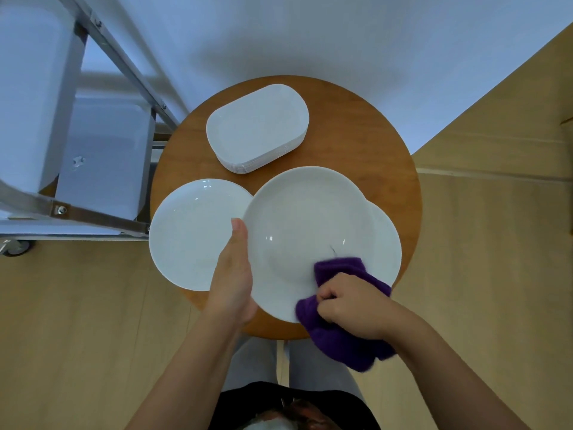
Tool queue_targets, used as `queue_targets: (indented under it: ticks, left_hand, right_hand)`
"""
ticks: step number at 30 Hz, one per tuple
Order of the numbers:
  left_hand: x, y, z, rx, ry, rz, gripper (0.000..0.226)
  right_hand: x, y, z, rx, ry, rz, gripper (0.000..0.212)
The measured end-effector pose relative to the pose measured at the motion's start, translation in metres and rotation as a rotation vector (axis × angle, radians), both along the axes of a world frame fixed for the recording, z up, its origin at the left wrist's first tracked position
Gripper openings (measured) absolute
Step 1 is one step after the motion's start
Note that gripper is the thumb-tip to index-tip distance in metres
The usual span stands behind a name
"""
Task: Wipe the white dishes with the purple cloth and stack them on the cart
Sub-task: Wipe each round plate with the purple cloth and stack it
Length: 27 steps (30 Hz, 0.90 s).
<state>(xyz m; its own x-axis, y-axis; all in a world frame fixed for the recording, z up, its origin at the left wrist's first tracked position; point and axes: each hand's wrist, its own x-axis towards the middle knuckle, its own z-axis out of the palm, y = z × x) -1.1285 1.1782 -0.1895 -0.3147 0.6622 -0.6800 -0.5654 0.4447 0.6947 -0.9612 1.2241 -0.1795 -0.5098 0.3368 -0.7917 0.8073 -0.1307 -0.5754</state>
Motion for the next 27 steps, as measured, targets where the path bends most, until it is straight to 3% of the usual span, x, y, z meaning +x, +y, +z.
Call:
queue_targets:
  ticks: [2,4,9,12,14,16,19,22,27]
  left_hand:
    - [-0.001,0.000,-0.001,-0.013,0.026,0.058,0.028]
    - [-0.008,0.002,-0.003,-0.017,0.010,0.104,0.031]
    - [-0.018,0.013,-0.001,-0.130,0.000,0.038,0.047]
    - [-0.012,0.017,0.004,-0.196,0.010,-0.008,0.047]
    - [-0.009,0.020,0.006,-0.231,0.015,-0.051,0.049]
    - [-0.006,0.023,0.008,-0.230,-0.011,-0.099,0.060]
    - [-0.001,0.024,0.011,-0.174,0.055,-0.169,0.064]
    - [-0.001,0.025,0.012,-0.196,0.106,-0.208,0.057]
    - [-0.007,0.020,0.019,-0.163,0.231,-0.315,0.051]
  right_hand:
    - [0.015,0.001,0.005,-0.073,-0.169,0.130,0.016]
    - [0.029,0.002,0.012,-0.037,-0.217,0.088,0.012]
    - [0.036,0.015,0.036,0.086,0.255,-0.731,0.020]
    - [0.020,0.018,0.038,0.217,0.441,-0.876,0.014]
    - [0.001,0.014,0.033,0.394,0.439,-0.715,0.013]
    - [-0.017,0.005,0.024,0.722,0.399,-0.427,0.018]
    - [-0.035,-0.007,-0.001,1.176,0.318,0.078,0.042]
    - [-0.041,0.002,-0.012,1.265,0.229,0.342,0.050]
    - [-0.045,0.025,-0.011,1.352,0.212,0.379,0.058]
